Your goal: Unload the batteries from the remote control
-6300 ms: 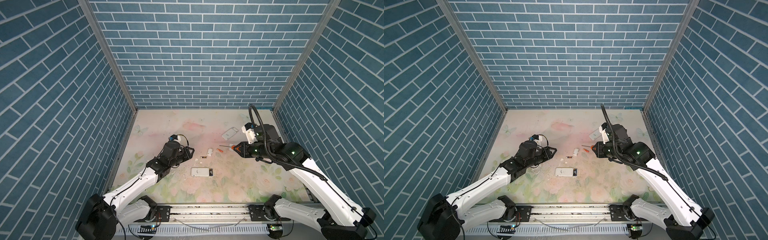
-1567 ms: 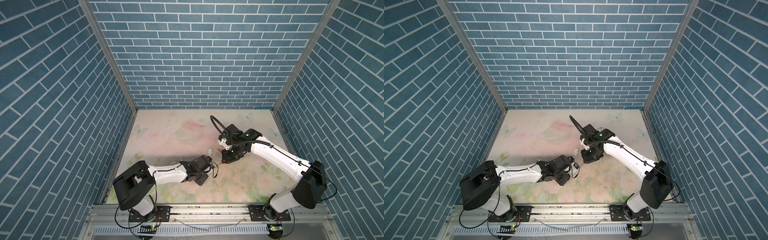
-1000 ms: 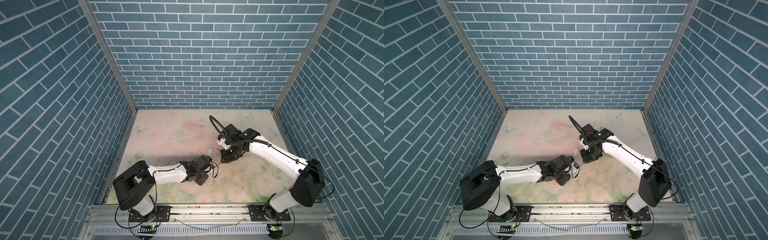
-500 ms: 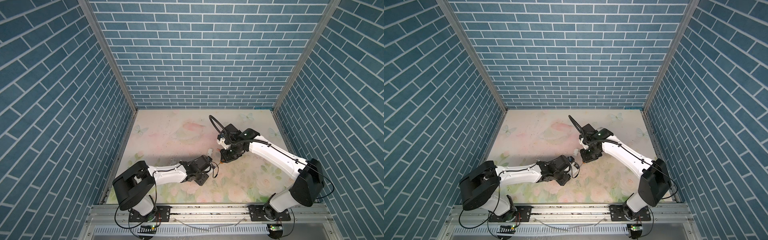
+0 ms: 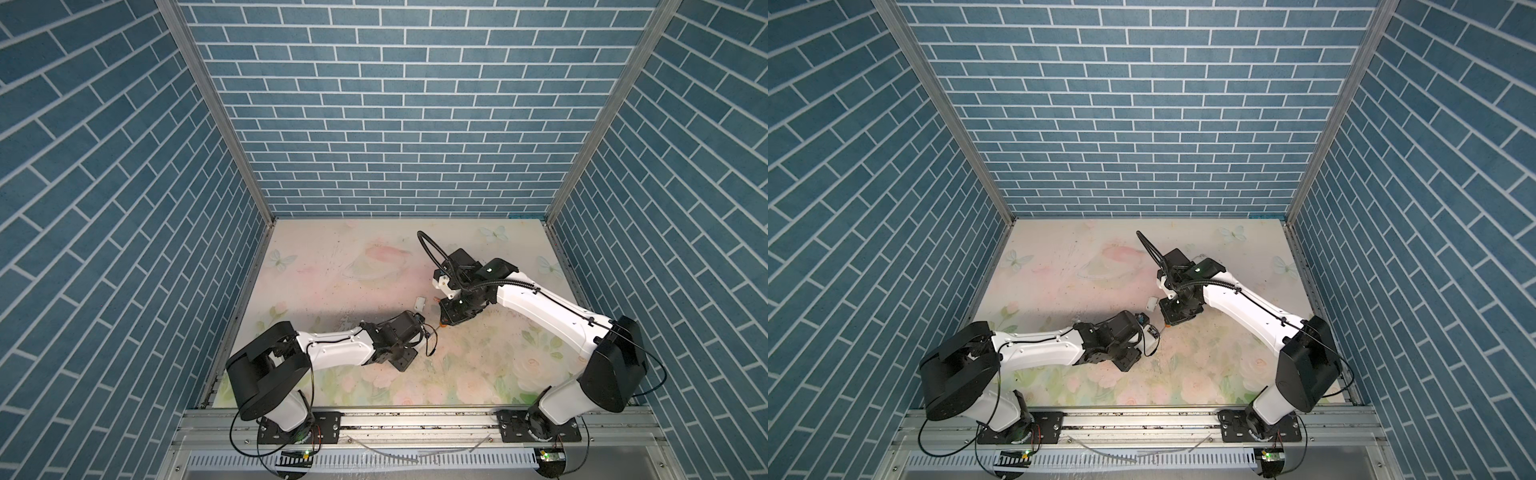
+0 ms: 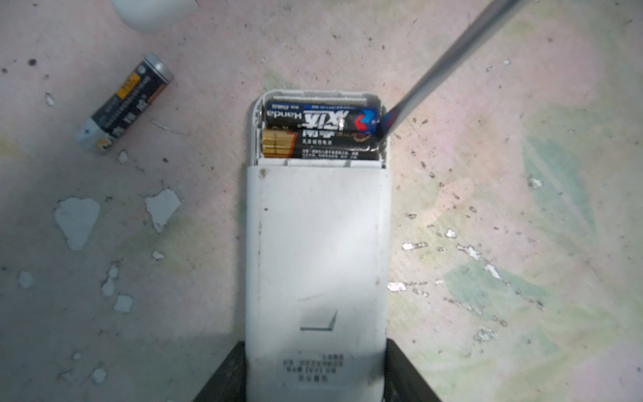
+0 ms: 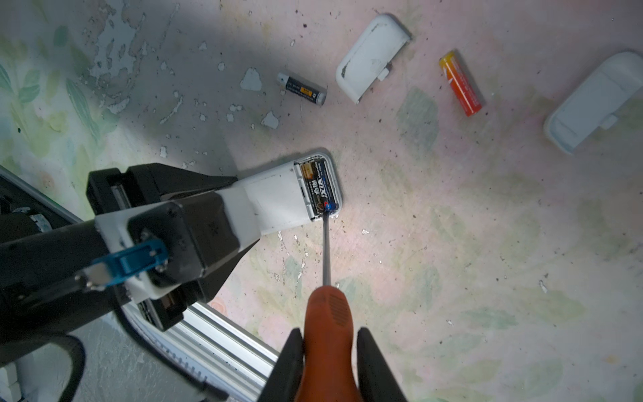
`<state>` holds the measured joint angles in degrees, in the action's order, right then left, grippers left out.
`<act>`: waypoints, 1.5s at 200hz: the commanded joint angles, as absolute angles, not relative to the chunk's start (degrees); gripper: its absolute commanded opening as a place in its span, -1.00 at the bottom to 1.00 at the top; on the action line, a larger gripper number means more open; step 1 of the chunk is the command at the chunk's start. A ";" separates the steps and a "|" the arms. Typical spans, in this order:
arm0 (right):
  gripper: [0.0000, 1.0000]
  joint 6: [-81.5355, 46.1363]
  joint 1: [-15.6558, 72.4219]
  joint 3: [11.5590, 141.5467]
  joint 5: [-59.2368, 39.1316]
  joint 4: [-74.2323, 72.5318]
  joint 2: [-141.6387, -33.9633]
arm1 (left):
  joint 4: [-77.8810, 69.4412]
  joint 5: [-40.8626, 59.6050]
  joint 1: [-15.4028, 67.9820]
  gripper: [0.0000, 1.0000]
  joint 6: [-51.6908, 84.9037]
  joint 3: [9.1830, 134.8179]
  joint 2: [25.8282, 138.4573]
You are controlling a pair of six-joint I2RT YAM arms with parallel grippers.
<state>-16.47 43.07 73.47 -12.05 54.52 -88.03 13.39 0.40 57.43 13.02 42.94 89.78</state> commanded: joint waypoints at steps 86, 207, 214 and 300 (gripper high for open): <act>-1.00 -16.96 43.20 62.91 -14.56 38.75 -80.57 | 18.02 1.23 60.40 -0.07 11.78 43.21 95.99; -1.00 -17.31 43.14 65.46 -16.35 37.29 -78.58 | 18.55 0.70 61.51 -0.10 11.60 44.20 96.76; -1.00 -17.38 43.15 65.42 -16.43 37.11 -78.42 | 18.55 0.72 61.52 -0.10 11.60 44.26 96.76; -1.00 -17.16 43.16 66.76 -16.64 36.91 -78.06 | 18.68 0.97 61.63 -0.12 11.60 44.30 96.94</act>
<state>-16.64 42.96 64.34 -12.69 44.60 -80.40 16.58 -3.22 59.77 13.52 46.06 92.42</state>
